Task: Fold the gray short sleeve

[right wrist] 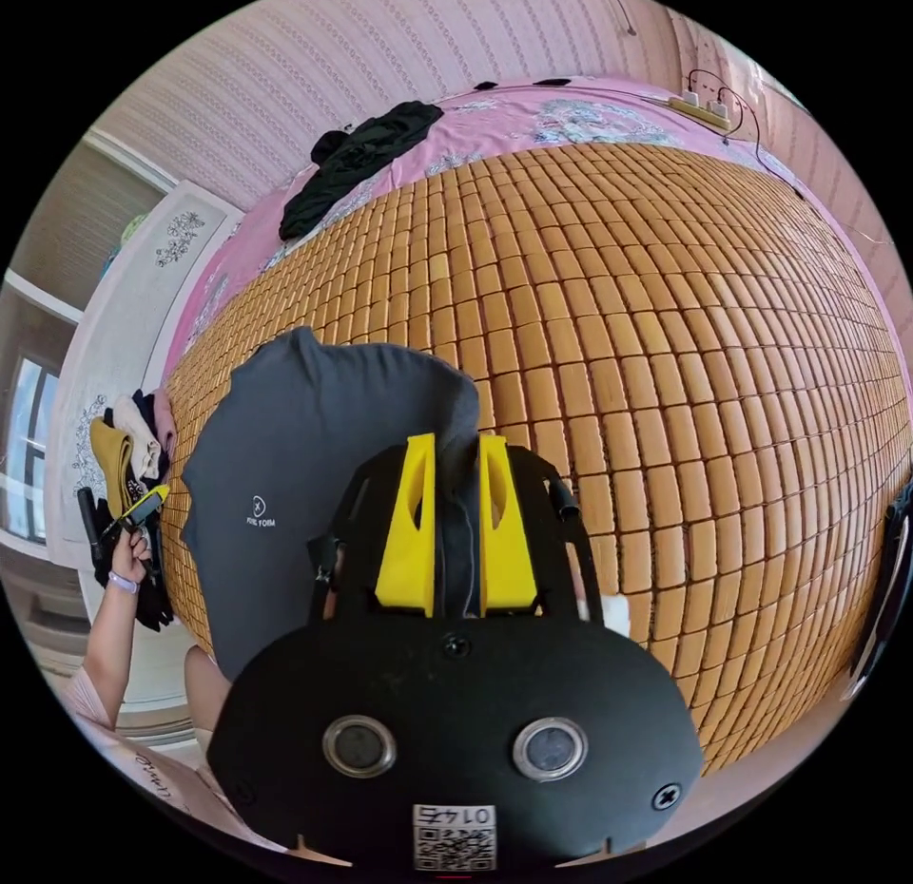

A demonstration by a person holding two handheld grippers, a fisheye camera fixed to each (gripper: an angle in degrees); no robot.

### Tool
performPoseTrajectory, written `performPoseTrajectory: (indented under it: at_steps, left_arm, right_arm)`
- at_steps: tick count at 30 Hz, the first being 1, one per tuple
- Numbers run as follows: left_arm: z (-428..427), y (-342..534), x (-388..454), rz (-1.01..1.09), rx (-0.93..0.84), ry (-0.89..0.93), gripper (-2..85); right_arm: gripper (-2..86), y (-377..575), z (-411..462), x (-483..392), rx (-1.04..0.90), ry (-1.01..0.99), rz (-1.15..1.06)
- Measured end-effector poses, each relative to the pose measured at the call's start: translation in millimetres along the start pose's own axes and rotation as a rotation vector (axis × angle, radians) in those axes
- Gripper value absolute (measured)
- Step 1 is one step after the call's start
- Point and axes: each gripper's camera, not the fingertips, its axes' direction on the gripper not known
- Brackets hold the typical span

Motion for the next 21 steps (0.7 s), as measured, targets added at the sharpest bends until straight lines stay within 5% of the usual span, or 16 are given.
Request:
performPoseTrajectory:
  at_steps: [10, 21]
  left_arm:
    - [32, -14, -28, 0.011, -0.037, -0.058, 4.7]
    - [27, -8, -52, -0.014, -0.029, -0.079, 1.3]
  right_arm:
    - [0.5, -11, -40, -12, 0.216, 0.151, 0.094]
    - [0.2, -18, -1, -42, 0.043, 0.208, 0.026]
